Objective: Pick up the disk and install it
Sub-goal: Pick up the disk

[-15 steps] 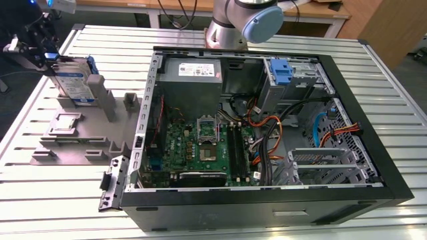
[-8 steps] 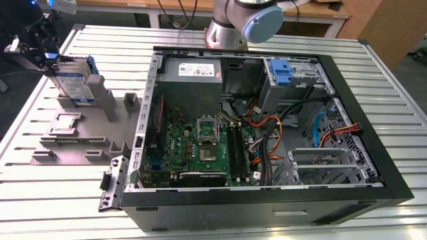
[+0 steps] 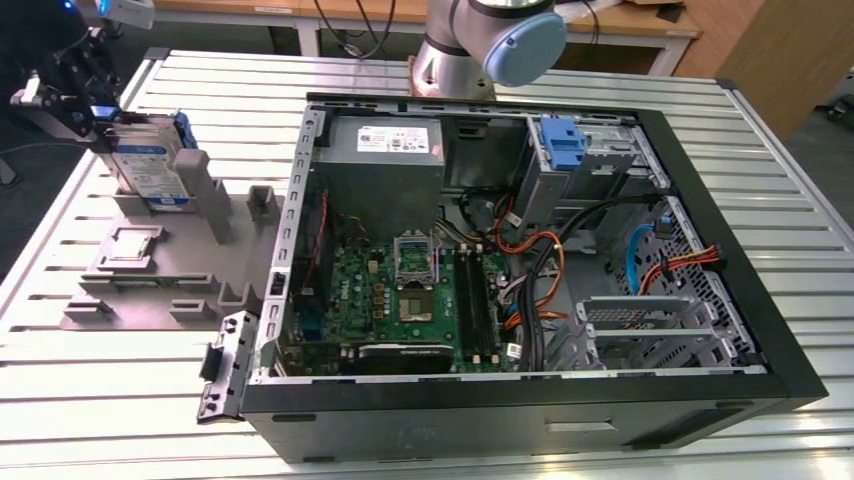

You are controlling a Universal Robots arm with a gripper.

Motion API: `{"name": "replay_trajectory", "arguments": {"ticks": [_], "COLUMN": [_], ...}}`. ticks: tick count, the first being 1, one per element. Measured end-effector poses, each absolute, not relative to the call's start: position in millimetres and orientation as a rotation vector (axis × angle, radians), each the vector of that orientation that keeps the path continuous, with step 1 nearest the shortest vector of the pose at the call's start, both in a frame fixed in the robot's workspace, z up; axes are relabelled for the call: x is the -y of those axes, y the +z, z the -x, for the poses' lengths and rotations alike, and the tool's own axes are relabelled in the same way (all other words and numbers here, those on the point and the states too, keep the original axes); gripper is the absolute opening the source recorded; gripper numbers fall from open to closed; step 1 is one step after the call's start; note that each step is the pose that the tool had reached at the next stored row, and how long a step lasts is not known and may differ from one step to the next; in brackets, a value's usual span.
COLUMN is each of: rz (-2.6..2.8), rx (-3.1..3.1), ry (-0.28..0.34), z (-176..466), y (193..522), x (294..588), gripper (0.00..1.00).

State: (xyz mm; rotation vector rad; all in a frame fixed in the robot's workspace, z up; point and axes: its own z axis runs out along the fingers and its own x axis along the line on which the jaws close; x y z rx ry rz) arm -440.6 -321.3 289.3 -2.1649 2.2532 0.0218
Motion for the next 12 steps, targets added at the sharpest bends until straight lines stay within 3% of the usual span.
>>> {"name": "replay_trajectory", "arguments": {"ticks": [12], "rz": [2.142], "rx": [-2.278], "ry": [0.018], "z": [440.4], "y": [289.0], "x": [321.3], "gripper": [0.51]}}
